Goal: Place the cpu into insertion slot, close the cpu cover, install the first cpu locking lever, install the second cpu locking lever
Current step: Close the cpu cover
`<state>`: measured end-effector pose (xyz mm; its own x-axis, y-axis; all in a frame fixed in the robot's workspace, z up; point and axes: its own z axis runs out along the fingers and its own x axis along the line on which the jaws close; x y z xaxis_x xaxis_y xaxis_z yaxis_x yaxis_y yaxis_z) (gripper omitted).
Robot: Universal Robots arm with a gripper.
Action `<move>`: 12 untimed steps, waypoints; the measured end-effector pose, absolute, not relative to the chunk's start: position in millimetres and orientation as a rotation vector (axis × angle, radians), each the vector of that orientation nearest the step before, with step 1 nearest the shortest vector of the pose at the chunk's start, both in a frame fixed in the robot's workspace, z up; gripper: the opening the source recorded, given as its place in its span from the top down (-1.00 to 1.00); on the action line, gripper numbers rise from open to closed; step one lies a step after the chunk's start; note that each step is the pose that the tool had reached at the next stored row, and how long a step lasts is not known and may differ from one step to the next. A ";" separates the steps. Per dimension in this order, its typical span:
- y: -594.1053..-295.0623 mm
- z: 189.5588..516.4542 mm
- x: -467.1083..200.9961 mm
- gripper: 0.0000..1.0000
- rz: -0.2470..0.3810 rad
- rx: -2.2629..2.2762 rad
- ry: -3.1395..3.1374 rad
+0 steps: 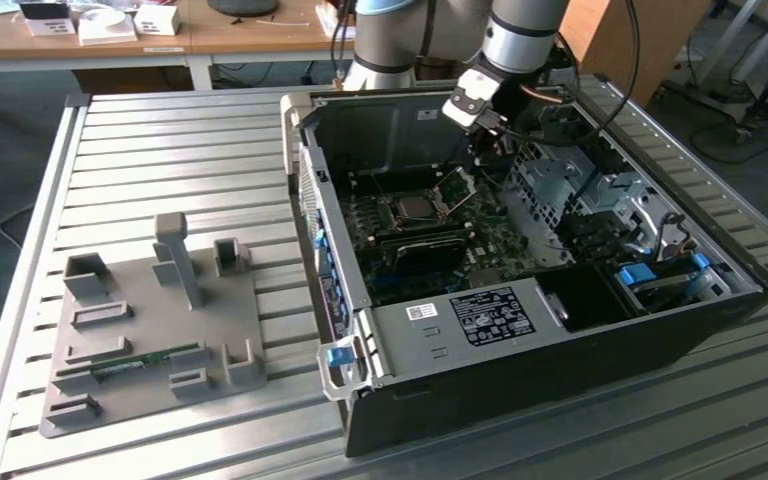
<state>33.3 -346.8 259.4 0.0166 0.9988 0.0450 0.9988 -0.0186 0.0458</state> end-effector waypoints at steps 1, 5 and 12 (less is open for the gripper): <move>-346.7 259.4 35.3 0.79 0.101 2.239 2.200; -346.4 259.4 41.1 0.79 0.101 2.239 2.200; -346.2 259.4 47.3 0.79 0.101 2.239 2.200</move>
